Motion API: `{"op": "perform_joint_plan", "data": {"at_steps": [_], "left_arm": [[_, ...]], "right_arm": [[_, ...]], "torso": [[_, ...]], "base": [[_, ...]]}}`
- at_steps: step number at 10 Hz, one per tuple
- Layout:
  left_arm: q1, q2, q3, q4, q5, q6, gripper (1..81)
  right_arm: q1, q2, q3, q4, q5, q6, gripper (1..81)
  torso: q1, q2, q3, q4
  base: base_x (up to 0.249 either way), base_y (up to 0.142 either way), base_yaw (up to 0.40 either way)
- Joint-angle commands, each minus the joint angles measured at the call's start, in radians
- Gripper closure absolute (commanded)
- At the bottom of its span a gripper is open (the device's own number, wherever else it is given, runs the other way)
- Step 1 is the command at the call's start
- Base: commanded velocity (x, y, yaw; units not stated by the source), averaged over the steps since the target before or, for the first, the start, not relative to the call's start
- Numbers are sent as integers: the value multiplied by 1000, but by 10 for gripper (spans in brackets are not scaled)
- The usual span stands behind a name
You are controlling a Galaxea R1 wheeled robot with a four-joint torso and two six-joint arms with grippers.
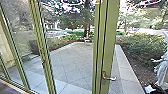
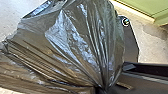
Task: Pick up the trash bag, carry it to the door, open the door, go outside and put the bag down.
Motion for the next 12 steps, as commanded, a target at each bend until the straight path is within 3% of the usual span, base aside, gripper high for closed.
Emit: {"op": "perform_joint_plan", "data": {"at_steps": [1,3,4,8,12], "left_arm": [[-55,5,5,-11,74,3,811],[-55,5,5,-12,74,3,811],[-55,5,5,-12,74,3,811],[-55,5,3,-14,74,3,811],[-55,7,-3,-14,74,2,811]], "right_arm": [[134,17,-43,22,-47,33,10],[160,52,-75,32,-48,34,10],[180,74,-96,33,-60,39,10],[239,202,-225,35,-88,87,10],[261,336,-380,36,-82,188,10]], "torso": [[0,0,0,0],[0,0,-38,0],[0,0,-9,0],[1,1,-34,0],[1,1,-35,0]], "base": [[0,0,0],[0,0,0],[0,0,0],[0,0,0],[0,0,0]]}}
